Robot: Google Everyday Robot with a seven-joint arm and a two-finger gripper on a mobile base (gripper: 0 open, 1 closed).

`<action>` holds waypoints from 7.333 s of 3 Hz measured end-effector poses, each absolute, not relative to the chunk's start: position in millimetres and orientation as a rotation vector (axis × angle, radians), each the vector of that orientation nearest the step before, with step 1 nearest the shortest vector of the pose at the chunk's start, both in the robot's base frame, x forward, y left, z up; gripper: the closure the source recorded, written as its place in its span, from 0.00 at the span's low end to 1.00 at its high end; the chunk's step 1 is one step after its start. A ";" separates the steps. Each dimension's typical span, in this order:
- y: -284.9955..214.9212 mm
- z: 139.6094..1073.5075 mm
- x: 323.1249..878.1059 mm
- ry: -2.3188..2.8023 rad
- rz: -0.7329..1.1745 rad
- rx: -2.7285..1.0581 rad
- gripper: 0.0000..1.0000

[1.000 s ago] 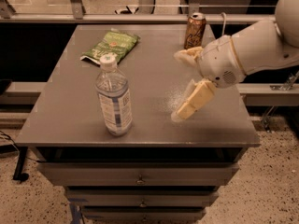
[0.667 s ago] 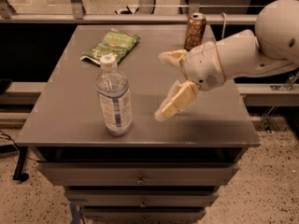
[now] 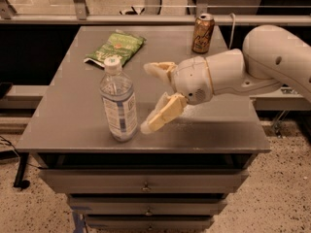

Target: Move blue plastic bottle near orange can

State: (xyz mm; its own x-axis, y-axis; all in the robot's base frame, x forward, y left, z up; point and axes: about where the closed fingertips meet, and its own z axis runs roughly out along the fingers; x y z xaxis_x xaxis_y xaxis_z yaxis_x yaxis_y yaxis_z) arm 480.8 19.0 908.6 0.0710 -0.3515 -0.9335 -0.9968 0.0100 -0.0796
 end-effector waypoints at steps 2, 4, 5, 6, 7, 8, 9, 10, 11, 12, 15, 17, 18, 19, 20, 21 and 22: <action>54.0 913.5 461.8 1.321 1.043 -1.448 0.00; 73.1 902.8 459.9 1.334 1.036 -1.430 0.41; 67.1 899.1 461.6 1.368 1.027 -1.400 0.64; 51.2 897.6 465.0 1.404 1.004 -1.352 0.87; 27.9 900.1 473.6 1.430 0.963 -1.296 1.00; 9.4 908.2 485.9 1.438 0.906 -1.275 1.00; -21.0 917.9 511.6 1.458 0.826 -1.257 1.00; -69.2 929.8 551.5 1.529 0.690 -1.235 1.00; -83.9 934.0 557.8 1.542 0.652 -1.223 1.00; -81.8 933.6 557.1 1.540 0.656 -1.225 1.00; -194.1 924.4 668.2 1.534 0.520 -0.976 1.00; -243.7 941.5 729.3 1.531 0.429 -0.937 1.00; -255.0 939.7 747.6 1.531 0.418 -0.918 1.00; -261.0 939.7 765.0 1.526 0.409 -0.901 1.00; -262.8 939.4 777.3 1.522 0.410 -0.885 1.00; -260.3 933.3 785.8 1.527 0.435 -0.860 1.00; -253.0 921.8 792.7 1.543 0.473 -0.848 1.00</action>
Offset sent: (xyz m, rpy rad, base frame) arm -0.0241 0.0514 0.0070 0.1632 0.0027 0.0653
